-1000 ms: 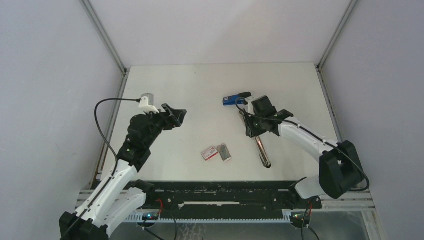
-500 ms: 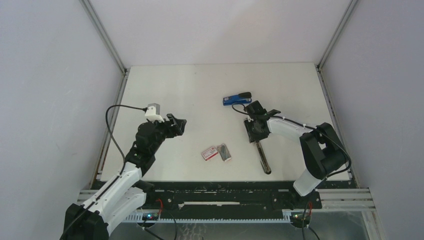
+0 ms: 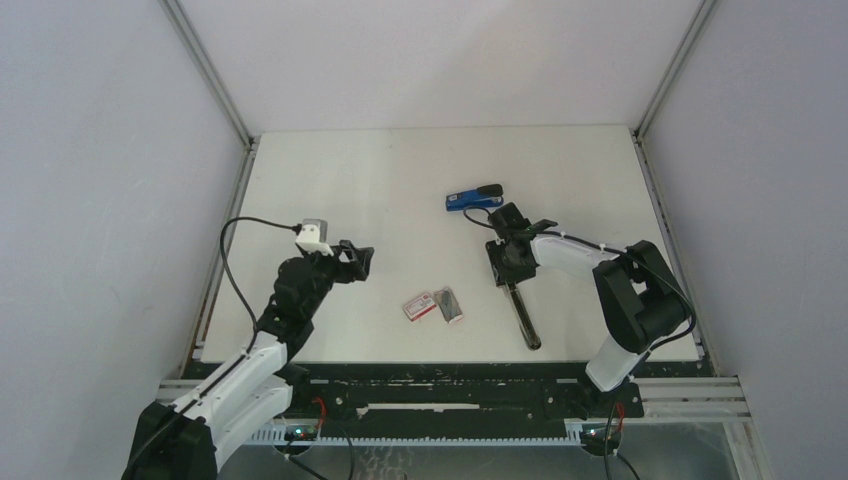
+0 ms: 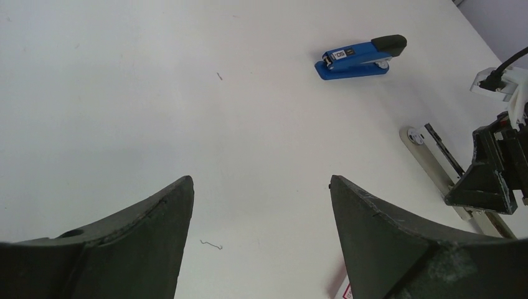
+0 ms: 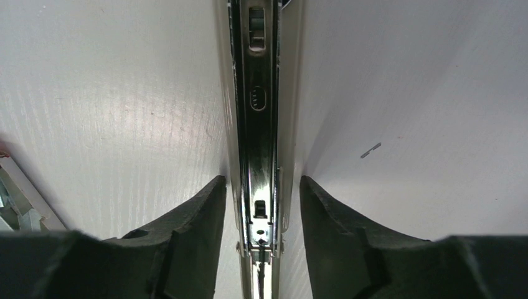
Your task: Load the staples into the stapler
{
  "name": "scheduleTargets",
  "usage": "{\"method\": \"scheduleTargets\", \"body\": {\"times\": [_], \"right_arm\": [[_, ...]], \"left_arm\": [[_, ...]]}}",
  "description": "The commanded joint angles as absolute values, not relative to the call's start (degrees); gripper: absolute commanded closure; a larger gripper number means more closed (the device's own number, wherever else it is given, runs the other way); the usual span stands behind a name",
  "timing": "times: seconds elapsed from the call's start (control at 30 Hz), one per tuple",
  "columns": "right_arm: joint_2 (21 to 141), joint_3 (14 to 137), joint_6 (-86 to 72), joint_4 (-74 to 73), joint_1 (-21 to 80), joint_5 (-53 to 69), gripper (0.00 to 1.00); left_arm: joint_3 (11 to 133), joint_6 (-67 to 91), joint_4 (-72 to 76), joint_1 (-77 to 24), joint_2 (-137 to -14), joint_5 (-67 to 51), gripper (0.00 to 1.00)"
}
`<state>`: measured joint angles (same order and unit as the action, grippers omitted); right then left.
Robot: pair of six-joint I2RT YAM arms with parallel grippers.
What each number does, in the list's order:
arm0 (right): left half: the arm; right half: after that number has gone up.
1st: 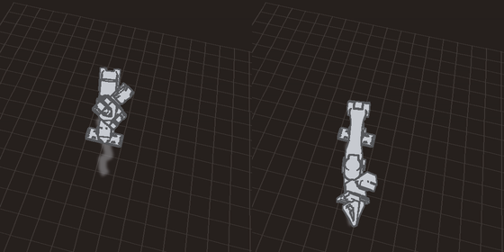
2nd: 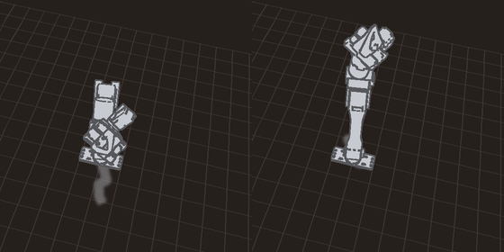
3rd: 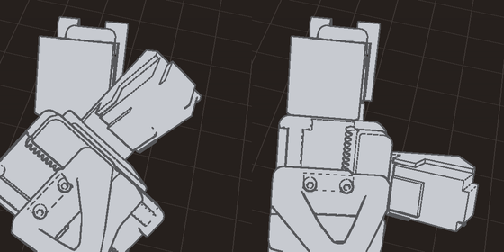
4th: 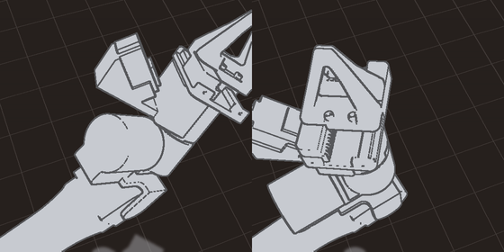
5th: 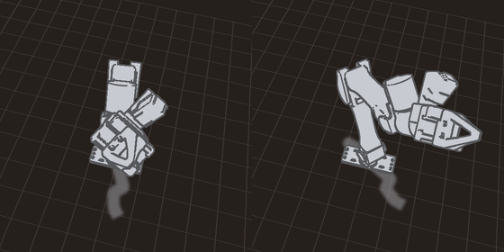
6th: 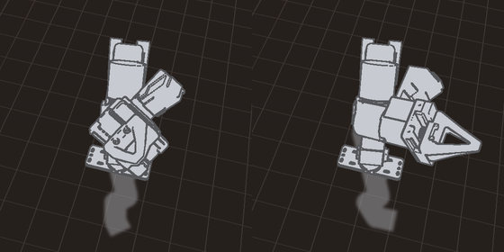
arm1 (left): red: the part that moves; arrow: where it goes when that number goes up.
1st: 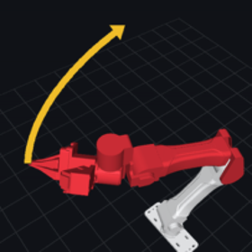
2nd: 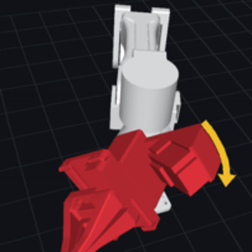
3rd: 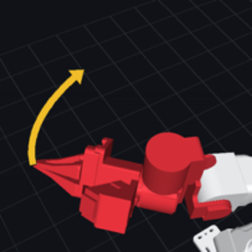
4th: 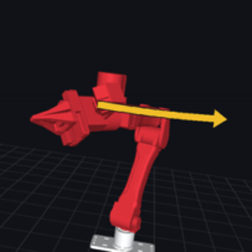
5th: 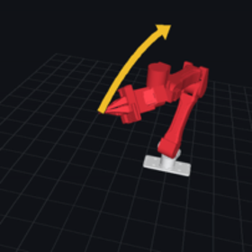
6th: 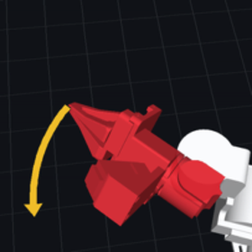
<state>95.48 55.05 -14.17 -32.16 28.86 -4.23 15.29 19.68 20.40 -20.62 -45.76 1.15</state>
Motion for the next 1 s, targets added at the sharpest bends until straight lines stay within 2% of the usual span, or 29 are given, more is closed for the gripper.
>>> {"method": "scheduleTargets", "body": {"times": [0.0,0.2,0.33,0.47,0.6,0.77,0.97], "right_arm": [[94.0,56.4,-16.1,-30.1,28.5,-4.9,0.51],[88.5,55.9,-16.0,-29.4,27.0,-3.3,0.43],[78.6,54.3,-14.8,-27.2,24.1,-0.2,0.37],[69.6,51.8,-13.8,-24.1,20.4,5.2,0.32],[64.5,49.8,-14.3,-22.1,16.5,9.2,0.3],[61.1,46.3,-15.8,-18.6,12.6,14.8,0.3],[59.1,43.8,-15.9,-16.5,10.9,20.0,0.29]], "left_arm": [[13.4,16.1,25.7,-20.8,-45.5,0.9,0.16],[14.2,13.7,26.8,-21.0,-47.3,-0.2,0.17],[22.3,11.8,25.3,-24.3,-55.3,-3.3,0.19],[37.5,8.5,20.1,-30.8,-69.1,-7.6,0.21],[55.7,7.5,13.5,-33.0,-86.5,-14.5,0.23],[79.9,6.2,5.7,-34.7,-107.5,-19.4,0.23],[104.3,6.5,-3.4,-35.2,-125.9,-20.1,0.23]]}}
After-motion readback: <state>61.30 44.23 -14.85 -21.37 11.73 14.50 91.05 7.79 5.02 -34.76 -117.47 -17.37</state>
